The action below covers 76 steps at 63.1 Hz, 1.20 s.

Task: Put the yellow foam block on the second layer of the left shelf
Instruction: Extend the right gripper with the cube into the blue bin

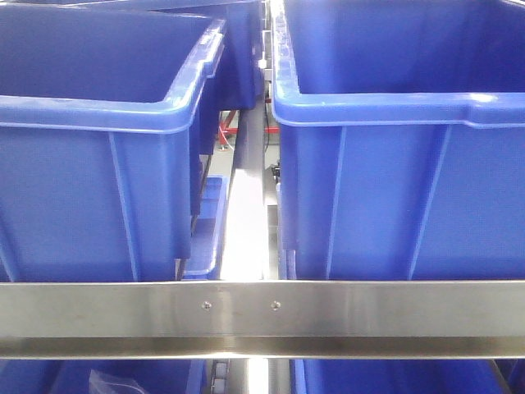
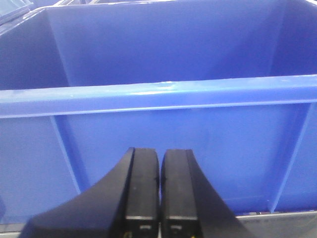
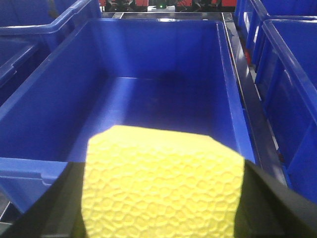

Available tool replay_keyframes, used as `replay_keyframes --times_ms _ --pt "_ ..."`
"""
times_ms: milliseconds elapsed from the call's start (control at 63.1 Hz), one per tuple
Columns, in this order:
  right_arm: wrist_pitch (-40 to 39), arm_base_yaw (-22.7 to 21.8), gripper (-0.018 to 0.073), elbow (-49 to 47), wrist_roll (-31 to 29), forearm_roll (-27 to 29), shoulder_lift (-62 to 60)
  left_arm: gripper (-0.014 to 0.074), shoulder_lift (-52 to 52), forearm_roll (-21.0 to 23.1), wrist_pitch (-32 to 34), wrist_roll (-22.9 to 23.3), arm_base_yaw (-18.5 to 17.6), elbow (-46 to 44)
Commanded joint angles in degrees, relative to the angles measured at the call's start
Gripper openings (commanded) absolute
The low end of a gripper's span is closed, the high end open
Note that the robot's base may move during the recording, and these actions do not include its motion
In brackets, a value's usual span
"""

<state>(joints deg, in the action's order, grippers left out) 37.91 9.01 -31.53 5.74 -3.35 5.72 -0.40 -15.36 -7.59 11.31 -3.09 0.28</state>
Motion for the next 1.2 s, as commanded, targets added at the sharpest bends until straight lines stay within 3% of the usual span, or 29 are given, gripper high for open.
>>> replay_keyframes --times_ms 0,666,793,1030,1189 --pt "-5.12 -0.25 0.034 -1.7 -0.32 -0.32 1.08 0.0137 -0.78 0.16 4.94 0.22 -0.2 1.48" --pt "-5.68 -0.25 0.034 -2.22 -0.32 -0.26 2.61 0.0137 -0.78 0.16 4.94 0.22 -0.2 1.48" --pt "-3.73 0.09 0.034 -6.54 -0.32 -0.26 10.42 0.0137 -0.78 0.16 4.94 0.22 -0.2 1.48" --pt "-1.14 5.68 0.034 -19.13 -0.53 -1.38 32.9 0.0137 -0.78 0.16 4.94 0.22 -0.2 1.48" --pt "1.55 6.0 0.034 -29.23 -0.53 -3.52 47.57 0.0137 -0.78 0.16 4.94 0.22 -0.2 1.48"
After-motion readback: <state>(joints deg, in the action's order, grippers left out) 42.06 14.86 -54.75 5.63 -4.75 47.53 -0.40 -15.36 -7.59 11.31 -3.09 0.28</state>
